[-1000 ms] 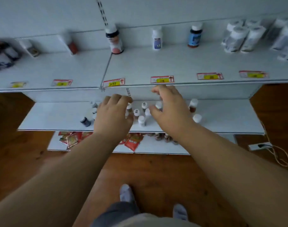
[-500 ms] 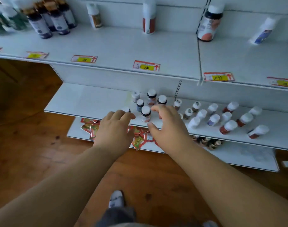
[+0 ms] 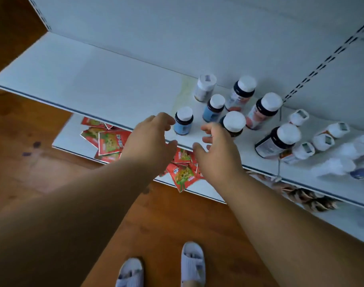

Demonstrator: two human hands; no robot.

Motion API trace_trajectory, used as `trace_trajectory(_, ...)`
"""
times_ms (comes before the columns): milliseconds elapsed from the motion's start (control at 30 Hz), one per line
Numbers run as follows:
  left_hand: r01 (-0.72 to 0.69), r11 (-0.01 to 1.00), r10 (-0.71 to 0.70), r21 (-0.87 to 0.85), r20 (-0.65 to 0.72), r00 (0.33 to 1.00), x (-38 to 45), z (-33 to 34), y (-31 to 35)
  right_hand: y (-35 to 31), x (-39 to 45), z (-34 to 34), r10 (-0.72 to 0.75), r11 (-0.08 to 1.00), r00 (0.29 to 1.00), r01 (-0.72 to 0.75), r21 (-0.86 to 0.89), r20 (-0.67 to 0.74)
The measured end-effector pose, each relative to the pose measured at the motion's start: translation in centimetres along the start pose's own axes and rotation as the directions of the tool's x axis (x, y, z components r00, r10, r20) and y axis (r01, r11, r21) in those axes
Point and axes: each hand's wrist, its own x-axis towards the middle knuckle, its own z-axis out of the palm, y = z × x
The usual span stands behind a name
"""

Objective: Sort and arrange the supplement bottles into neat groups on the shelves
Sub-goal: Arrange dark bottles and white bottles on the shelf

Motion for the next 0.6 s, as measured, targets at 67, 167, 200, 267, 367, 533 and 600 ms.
trace_trajectory(67, 0.002, 1.000, -0.003, -0.029, -0.016, 1.000, 2.4, 2.5, -1.3, 1.8, 2.6, 2.2, 0.017, 0.999, 1.000, -0.016, 0.044, -0.015)
trace_trajectory(167, 0.134, 0.964, -0.145, -0.230, -0.032, 0.989, 6.1, 5.5, -2.3, 3.4, 5.9, 4.7, 0.028, 0.995, 0.999, -0.031, 0.099, 0.034)
trace_trajectory(200, 0.183, 0.937, -0.200, -0.297, -0.027, 0.979, 7.2, 6.3, -2.4, 3.5, 6.6, 5.3, 0.014, 0.995, 0.998, -0.019, 0.097, 0.054)
trace_trajectory(267, 0.193, 0.919, -0.212, -0.344, -0.018, 0.977, 8.5, 7.4, -2.5, 3.0, 7.5, 5.9, -0.029, 0.994, 0.999, 0.024, 0.108, 0.045)
trace_trajectory(367, 0.159, 0.893, -0.168, -0.420, 0.018, 0.986, 7.4, 6.9, -2.7, 2.0, 6.5, 5.5, -0.041, 0.990, 0.998, 0.047, 0.131, -0.046)
trace_trajectory(533, 0.260, 0.743, -0.175, -0.617, 0.196, 0.965, -0.3, 1.4, -1.9, -0.6, -1.3, 0.6, 0.018, 0.959, 0.999, -0.030, 0.283, 0.047)
trace_trajectory(600, 0.296, 0.716, -0.176, -0.632, 0.247, 0.953, -4.3, -1.7, 0.1, -2.9, -5.4, -2.8, 0.040, 0.940, 0.993, -0.075, 0.333, 0.109)
